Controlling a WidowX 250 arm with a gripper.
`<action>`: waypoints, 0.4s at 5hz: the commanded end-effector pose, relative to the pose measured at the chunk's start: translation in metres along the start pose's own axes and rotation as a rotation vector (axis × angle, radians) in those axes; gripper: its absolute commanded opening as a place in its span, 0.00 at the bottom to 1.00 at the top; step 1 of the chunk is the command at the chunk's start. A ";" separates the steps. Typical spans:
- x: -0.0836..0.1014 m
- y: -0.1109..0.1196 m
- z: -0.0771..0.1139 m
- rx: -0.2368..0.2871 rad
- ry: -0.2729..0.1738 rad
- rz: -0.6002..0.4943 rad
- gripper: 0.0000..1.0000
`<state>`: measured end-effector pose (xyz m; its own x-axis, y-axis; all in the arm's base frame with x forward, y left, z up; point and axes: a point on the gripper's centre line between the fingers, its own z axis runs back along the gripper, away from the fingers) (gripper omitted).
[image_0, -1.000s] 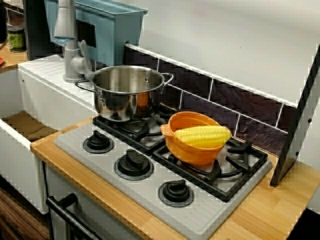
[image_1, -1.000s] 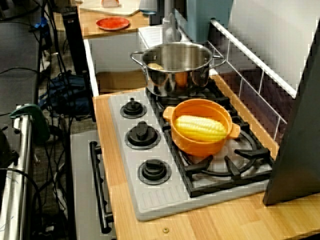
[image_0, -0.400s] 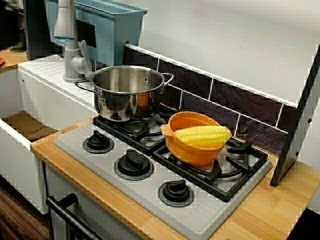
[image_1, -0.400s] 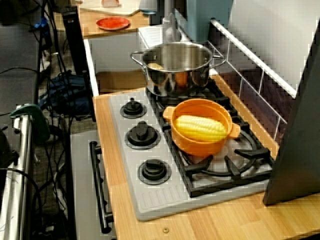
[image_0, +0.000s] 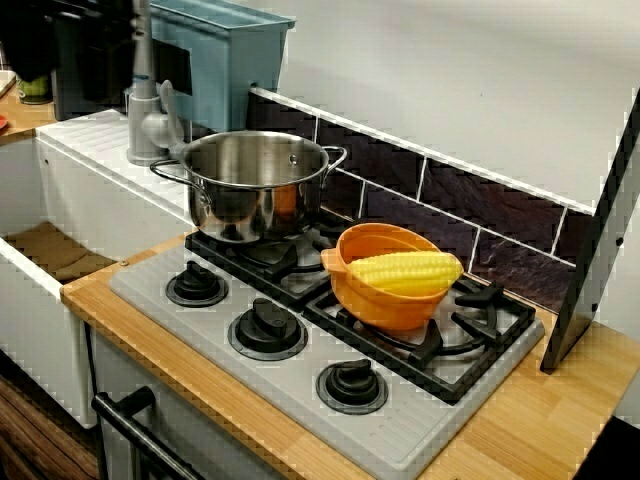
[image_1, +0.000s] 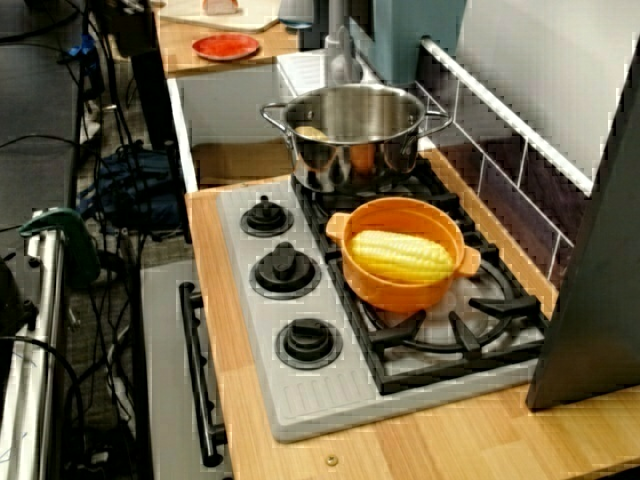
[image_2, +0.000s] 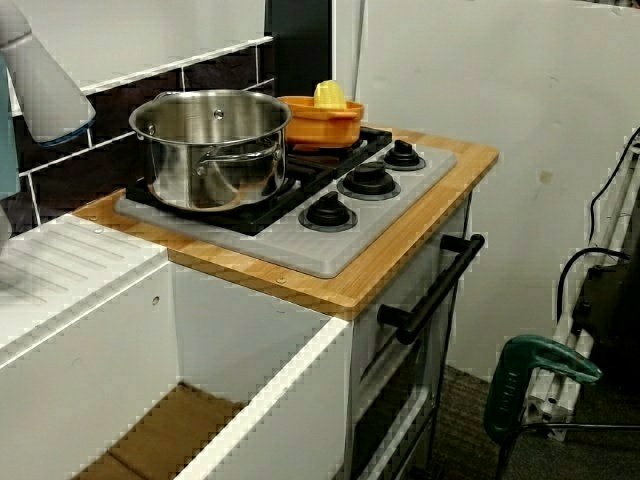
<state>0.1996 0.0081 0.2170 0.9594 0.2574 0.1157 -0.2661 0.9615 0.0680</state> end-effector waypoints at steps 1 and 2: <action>0.048 -0.025 -0.005 0.020 -0.076 0.057 1.00; 0.065 -0.049 -0.012 0.018 -0.055 0.029 1.00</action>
<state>0.2745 -0.0222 0.1953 0.9526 0.2765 0.1271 -0.2898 0.9517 0.1016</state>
